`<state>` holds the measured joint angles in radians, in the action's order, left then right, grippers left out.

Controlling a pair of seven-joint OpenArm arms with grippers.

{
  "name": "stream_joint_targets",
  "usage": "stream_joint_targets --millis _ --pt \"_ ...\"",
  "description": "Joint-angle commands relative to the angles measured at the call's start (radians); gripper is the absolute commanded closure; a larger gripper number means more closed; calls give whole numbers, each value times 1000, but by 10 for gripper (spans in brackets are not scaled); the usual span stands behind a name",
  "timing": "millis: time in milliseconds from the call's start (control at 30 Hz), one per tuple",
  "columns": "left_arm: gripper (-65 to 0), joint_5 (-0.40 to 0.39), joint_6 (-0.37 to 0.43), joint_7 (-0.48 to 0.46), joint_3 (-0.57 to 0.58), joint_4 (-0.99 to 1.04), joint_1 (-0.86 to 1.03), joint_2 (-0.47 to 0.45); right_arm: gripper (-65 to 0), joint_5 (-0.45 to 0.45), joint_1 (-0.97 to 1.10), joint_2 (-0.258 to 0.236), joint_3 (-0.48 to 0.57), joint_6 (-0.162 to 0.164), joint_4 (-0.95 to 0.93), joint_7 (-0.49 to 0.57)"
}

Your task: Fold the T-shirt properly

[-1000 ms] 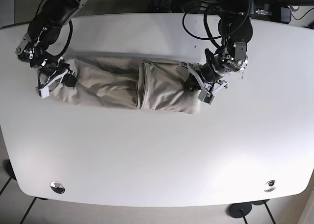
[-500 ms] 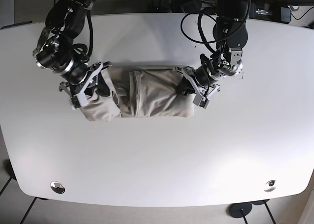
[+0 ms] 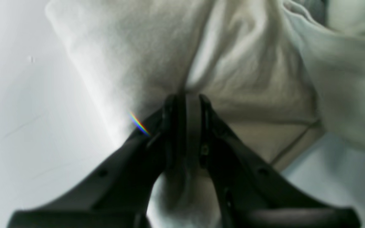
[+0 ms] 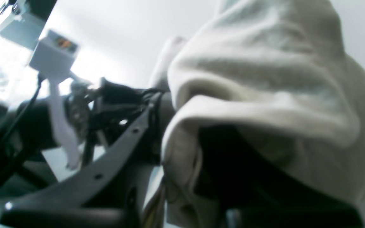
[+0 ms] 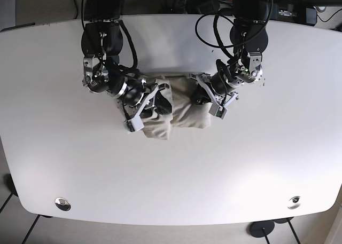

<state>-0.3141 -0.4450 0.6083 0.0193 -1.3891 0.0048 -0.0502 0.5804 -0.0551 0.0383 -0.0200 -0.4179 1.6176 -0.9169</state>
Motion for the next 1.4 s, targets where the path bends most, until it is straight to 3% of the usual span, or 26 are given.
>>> stream_joint_targets --millis 33,300,467,667,833,967,1033,1167,1400 --pt "-35 34 12 51 1 1 1 -1 -73 28 -47 -8 27 14 -18 23" --pt "-32 33 12 49 0 -49 -2 0 -490 36 -64 -4 140 113 8 23" --pt "-31 33 12 49 -37 -207 2 0 -495 36 -59 -11 139 112 122 23" --pt "-33 -38 12 57 -307 -375 40 8 -495 36 -62 -8 139 112 122 23" --pt "-35 -49 10 57 -470 -349 56 -104 -495 36 -36 -24 85 110 148 23" --pt "-35 -50 10 54 -526 -295 77 -164 -495 36 10 -38 -5 104 171 23" --pt "-35 -50 8 54 -548 -272 77 -170 -495 36 19 -67 -11 104 168 22" --pt "-35 -50 8 54 -552 -247 79 -167 -495 36 96 -71 -10 104 168 20" --pt "-35 -50 8 54 -546 -238 79 -164 -495 36 126 -47 148 112 161 22"
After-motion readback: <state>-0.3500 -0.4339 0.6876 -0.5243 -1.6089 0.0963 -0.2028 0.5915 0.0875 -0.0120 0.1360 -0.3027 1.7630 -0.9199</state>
